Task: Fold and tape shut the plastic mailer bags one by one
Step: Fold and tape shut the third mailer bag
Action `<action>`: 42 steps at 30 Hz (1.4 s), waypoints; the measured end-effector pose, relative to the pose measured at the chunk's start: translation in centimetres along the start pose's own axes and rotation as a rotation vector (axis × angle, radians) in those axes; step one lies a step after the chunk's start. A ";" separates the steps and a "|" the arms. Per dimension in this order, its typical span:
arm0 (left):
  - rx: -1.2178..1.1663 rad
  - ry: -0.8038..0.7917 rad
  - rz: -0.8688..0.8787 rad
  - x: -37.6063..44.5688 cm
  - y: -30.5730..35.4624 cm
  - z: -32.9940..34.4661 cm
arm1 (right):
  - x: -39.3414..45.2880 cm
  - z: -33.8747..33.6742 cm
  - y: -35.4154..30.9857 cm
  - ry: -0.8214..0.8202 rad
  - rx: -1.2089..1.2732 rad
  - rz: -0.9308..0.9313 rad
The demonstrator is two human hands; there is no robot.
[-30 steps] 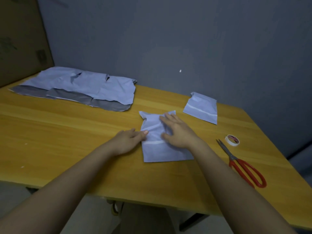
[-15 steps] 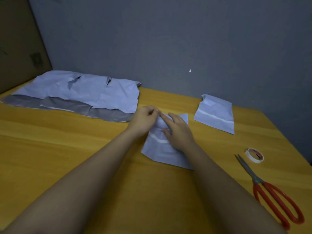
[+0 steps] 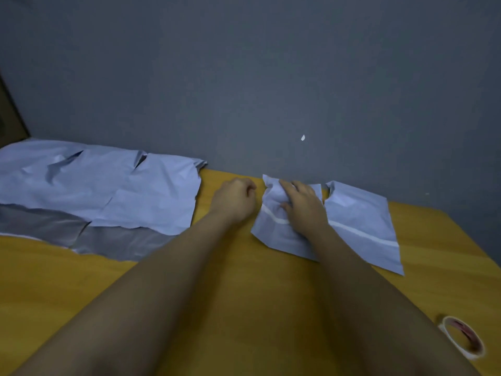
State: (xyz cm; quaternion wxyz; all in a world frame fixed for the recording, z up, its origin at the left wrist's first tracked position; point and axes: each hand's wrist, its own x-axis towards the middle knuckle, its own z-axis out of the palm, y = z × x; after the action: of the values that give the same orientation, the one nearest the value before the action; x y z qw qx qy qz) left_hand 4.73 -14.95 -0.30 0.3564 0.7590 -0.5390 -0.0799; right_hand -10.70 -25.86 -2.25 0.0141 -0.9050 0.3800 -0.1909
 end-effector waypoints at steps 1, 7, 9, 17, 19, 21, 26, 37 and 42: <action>0.037 -0.005 -0.006 0.5 -0.1 0.2 | 0.5 0.0 0.5 0.002 -0.017 0.021; 0.144 0.022 0.027 0.9 -0.1 -0.3 | 1.2 -1.0 -1.0 0.080 0.090 0.033; 0.214 0.057 0.056 0.1 -0.3 -1.5 | 0.4 -1.4 -3.1 0.102 0.162 -0.047; 0.661 0.091 0.061 -6.1 -4.2 -9.8 | -3.2 -2.8 -13.7 -0.037 0.196 -0.360; 0.712 0.087 0.037 -7.6 -5.4 -11.8 | -3.7 -2.9 -16.1 -0.104 0.179 -0.405; 0.694 0.081 -0.006 -8.8 -6.6 -13.4 | -4.0 -2.7 -18.3 -0.154 0.202 -0.410; 0.654 0.031 -0.099 -11.0 -9.0 -15.6 | -3.3 -1.1 -22.3 -0.274 0.245 -0.333; 0.546 0.027 -0.125 -12.2 -10.9 -16.1 | -1.9 1.2 -23.1 -0.467 0.091 -0.218; 0.476 0.025 -0.122 -12.8 -10.2 -15.7 | -3.4 0.7 -22.5 -0.533 0.058 -0.183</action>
State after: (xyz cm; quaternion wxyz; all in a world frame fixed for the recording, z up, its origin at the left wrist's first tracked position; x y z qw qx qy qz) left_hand 15.24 5.05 1.44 0.1690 0.8536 -0.4914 0.0375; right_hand 2.75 -7.65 -0.22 0.1220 -0.9530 0.2740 0.0425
